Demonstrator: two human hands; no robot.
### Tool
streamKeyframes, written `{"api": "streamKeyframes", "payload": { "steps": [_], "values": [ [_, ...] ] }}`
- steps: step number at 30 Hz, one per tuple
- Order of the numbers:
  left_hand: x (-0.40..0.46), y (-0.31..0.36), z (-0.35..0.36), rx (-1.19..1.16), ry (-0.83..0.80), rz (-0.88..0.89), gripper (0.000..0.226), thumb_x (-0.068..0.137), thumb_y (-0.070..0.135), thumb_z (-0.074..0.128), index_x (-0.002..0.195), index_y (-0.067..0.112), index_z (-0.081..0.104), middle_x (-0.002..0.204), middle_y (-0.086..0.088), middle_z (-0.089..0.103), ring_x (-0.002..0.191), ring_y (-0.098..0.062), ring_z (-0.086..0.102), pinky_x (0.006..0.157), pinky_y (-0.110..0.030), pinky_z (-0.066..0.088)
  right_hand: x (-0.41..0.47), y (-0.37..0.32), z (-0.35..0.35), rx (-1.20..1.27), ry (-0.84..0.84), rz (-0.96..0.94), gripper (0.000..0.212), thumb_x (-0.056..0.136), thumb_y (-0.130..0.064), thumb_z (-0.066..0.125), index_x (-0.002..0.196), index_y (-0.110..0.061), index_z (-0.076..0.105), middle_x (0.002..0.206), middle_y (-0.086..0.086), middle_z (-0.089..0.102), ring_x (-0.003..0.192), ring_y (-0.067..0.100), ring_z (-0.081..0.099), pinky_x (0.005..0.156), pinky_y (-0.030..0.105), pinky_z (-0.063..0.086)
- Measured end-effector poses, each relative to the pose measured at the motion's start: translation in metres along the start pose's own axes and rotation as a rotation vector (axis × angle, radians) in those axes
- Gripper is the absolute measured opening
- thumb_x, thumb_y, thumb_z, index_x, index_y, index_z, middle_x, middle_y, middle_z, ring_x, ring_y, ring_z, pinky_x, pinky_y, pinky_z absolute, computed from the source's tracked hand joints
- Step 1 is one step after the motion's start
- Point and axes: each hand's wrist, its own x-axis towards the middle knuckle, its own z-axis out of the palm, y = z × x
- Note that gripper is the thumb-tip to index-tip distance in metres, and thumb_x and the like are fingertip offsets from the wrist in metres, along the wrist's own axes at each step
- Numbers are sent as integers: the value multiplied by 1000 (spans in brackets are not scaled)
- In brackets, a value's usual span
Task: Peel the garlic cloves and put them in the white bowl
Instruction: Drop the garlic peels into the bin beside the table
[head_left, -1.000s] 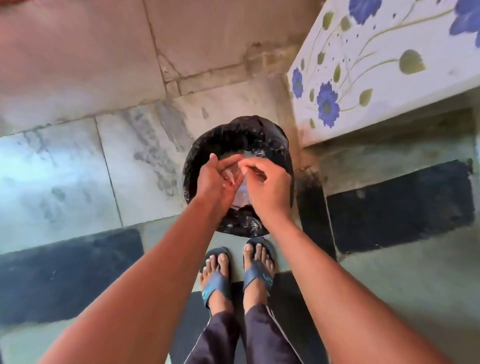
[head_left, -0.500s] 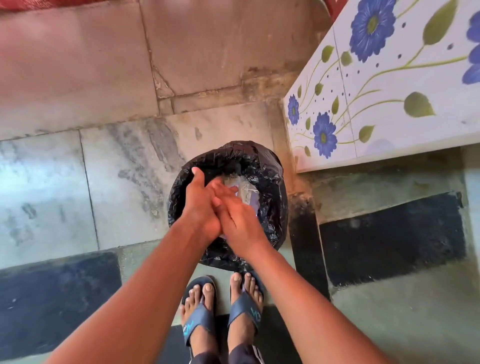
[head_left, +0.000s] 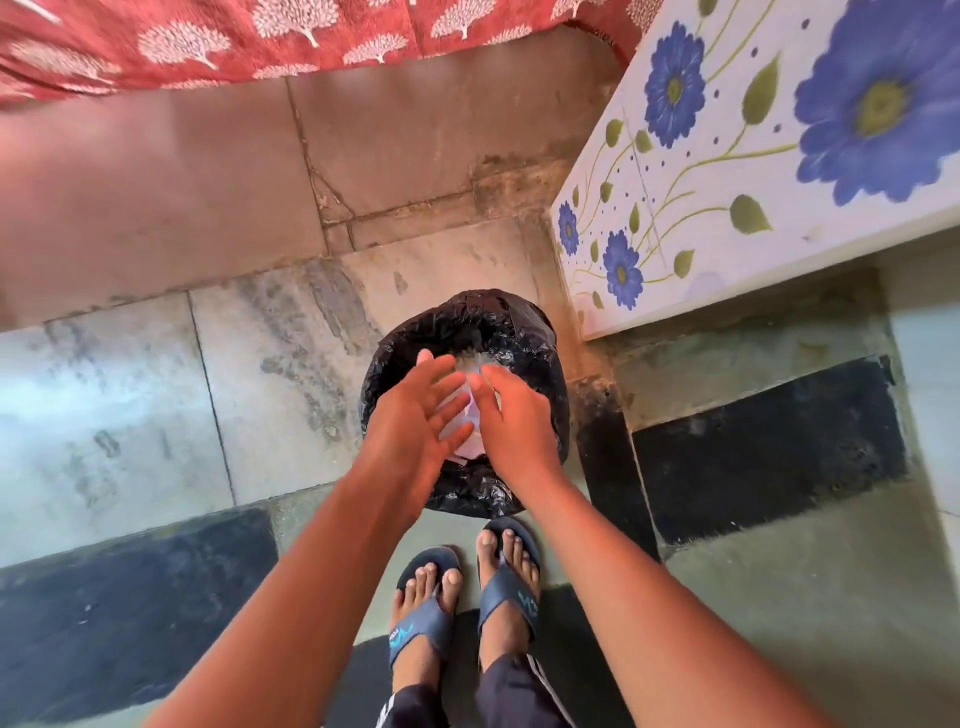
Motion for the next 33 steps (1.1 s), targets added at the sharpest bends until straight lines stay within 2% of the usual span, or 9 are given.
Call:
{"api": "streamKeyframes", "payload": {
  "steps": [3, 5, 9, 15, 19, 22, 26, 30, 33],
  "values": [
    [-63, 24, 11, 196, 87, 96, 23, 103, 21, 56, 122, 18, 66, 124, -9, 72, 118, -28, 67, 107, -46, 50, -40, -48, -39, 107, 124, 65, 32, 103, -29, 56, 126, -11, 69, 116, 5, 74, 106, 14, 68, 95, 32, 52],
    [-110, 38, 20, 255, 108, 145, 18, 100, 13, 59, 115, 19, 68, 114, -9, 75, 113, -31, 69, 104, -48, 52, -73, -80, -67, 181, 177, 80, 25, 101, -26, 60, 121, -15, 71, 109, -1, 75, 96, 7, 69, 88, 29, 56],
    [-223, 78, 48, 400, 37, 310, 17, 101, 15, 61, 116, 19, 67, 107, -5, 76, 102, -25, 72, 89, -38, 56, -154, -158, -135, 343, 322, 80, 14, 99, -18, 63, 109, -17, 74, 96, -8, 75, 89, 5, 70, 79, 20, 55],
    [-392, 107, 83, 554, 3, 403, 23, 91, 24, 70, 113, 20, 70, 106, -6, 74, 105, -23, 70, 100, -47, 55, -299, -262, -239, 388, 492, 64, 12, 96, -14, 66, 103, -18, 75, 90, -10, 75, 85, 6, 70, 78, 22, 56],
    [-497, 99, 103, 640, -125, 397, 21, 89, 19, 70, 109, 13, 72, 100, -9, 76, 100, -27, 72, 96, -47, 57, -398, -304, -295, 415, 636, 36, 13, 95, -9, 66, 100, -18, 74, 88, -7, 74, 81, 10, 72, 74, 20, 54],
    [-543, 81, 117, 666, -274, 408, 14, 94, 6, 63, 106, 4, 70, 91, -10, 75, 84, -21, 69, 82, -36, 55, -453, -308, -319, 471, 773, 46, 12, 96, -9, 66, 102, -16, 73, 92, -7, 74, 83, 14, 72, 76, 23, 56],
    [-573, 48, 148, 800, -484, 424, 14, 93, 3, 61, 99, 11, 71, 93, -10, 76, 82, -14, 70, 79, -32, 54, -516, -286, -340, 543, 949, 89, 14, 96, -5, 66, 104, -13, 73, 91, -3, 75, 83, 14, 73, 74, 23, 55],
    [-584, 9, 193, 950, -619, 458, 11, 92, 5, 64, 94, 12, 73, 82, -7, 75, 76, -17, 68, 77, -36, 54, -553, -248, -367, 552, 1114, 164, 20, 95, -6, 67, 99, -24, 74, 90, -6, 76, 85, 15, 74, 77, 41, 61],
    [-590, -29, 233, 1139, -737, 594, 20, 89, 3, 66, 85, 21, 72, 80, 5, 74, 71, -8, 66, 76, -31, 53, -574, -219, -388, 572, 1231, 201, 26, 94, -4, 68, 98, -29, 73, 91, -7, 75, 84, 19, 73, 79, 45, 61]
  ]
}}
